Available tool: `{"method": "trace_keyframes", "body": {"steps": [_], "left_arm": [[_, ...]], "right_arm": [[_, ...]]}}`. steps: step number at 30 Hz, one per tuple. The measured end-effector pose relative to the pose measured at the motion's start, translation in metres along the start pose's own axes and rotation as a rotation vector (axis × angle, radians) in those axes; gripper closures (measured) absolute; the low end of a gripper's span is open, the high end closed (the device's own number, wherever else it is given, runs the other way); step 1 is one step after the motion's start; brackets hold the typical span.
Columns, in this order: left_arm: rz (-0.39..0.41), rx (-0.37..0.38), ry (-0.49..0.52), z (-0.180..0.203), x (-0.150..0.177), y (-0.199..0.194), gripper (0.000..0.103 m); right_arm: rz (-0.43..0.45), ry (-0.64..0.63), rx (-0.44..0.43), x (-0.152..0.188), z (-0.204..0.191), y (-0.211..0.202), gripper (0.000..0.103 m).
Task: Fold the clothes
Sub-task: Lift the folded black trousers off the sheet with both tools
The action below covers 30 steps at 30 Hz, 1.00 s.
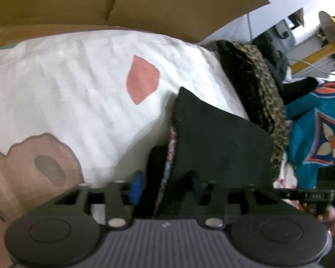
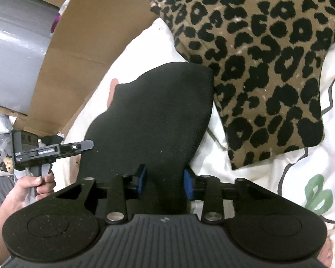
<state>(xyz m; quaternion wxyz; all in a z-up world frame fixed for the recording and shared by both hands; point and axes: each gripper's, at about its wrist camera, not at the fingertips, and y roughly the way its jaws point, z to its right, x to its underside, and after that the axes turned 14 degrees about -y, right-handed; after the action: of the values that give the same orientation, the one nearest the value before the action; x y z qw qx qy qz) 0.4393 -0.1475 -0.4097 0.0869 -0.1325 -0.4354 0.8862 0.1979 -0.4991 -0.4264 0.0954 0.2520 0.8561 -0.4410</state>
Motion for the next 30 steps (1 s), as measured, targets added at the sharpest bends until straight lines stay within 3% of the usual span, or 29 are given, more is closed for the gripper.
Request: {"method": "trace_keyframes", "body": {"steps": [3,5,9,11,12,13,14,18,20,22,25,30], "left_arm": [[-0.005,0.017,-0.001,0.000,-0.002,0.006,0.034],[-0.012,0.034,-0.032,-0.003,-0.003,0.012,0.030],[-0.016,0.049,-0.030,-0.005,-0.003,0.019,0.026],[-0.012,0.063,-0.031,-0.006,-0.002,0.020,0.030],[-0.015,0.072,-0.026,-0.005,-0.003,0.020,0.046],[-0.019,0.081,-0.022,-0.005,-0.003,0.020,0.055],[-0.022,0.090,-0.018,-0.005,-0.003,0.020,0.057],[-0.024,0.103,0.007,-0.002,-0.004,0.012,0.063],[-0.029,0.098,0.014,-0.003,-0.005,0.011,0.054],[-0.038,0.060,0.008,-0.002,-0.005,0.015,0.034],[-0.060,0.072,0.016,0.002,-0.005,0.022,0.025],[-0.062,0.092,0.064,0.008,-0.005,0.031,0.024]], "right_arm": [[-0.003,0.014,-0.003,0.005,0.007,0.004,0.064],[0.001,0.041,-0.004,0.007,0.014,0.007,0.055],[0.021,0.104,-0.037,0.011,0.022,0.012,0.055],[0.033,0.128,-0.066,0.011,0.026,0.013,0.058],[0.034,0.133,-0.073,0.011,0.028,0.012,0.061],[0.032,0.133,-0.072,0.011,0.028,0.012,0.076],[0.031,0.126,-0.073,0.010,0.027,0.010,0.095],[0.080,0.096,-0.132,0.008,0.022,-0.009,0.095],[0.077,0.086,-0.144,0.009,0.021,-0.012,0.092],[0.057,0.092,-0.139,0.011,0.022,-0.010,0.088],[0.037,0.092,-0.126,0.011,0.023,0.002,0.066],[0.022,0.086,-0.123,0.009,0.020,0.016,0.065]]}}
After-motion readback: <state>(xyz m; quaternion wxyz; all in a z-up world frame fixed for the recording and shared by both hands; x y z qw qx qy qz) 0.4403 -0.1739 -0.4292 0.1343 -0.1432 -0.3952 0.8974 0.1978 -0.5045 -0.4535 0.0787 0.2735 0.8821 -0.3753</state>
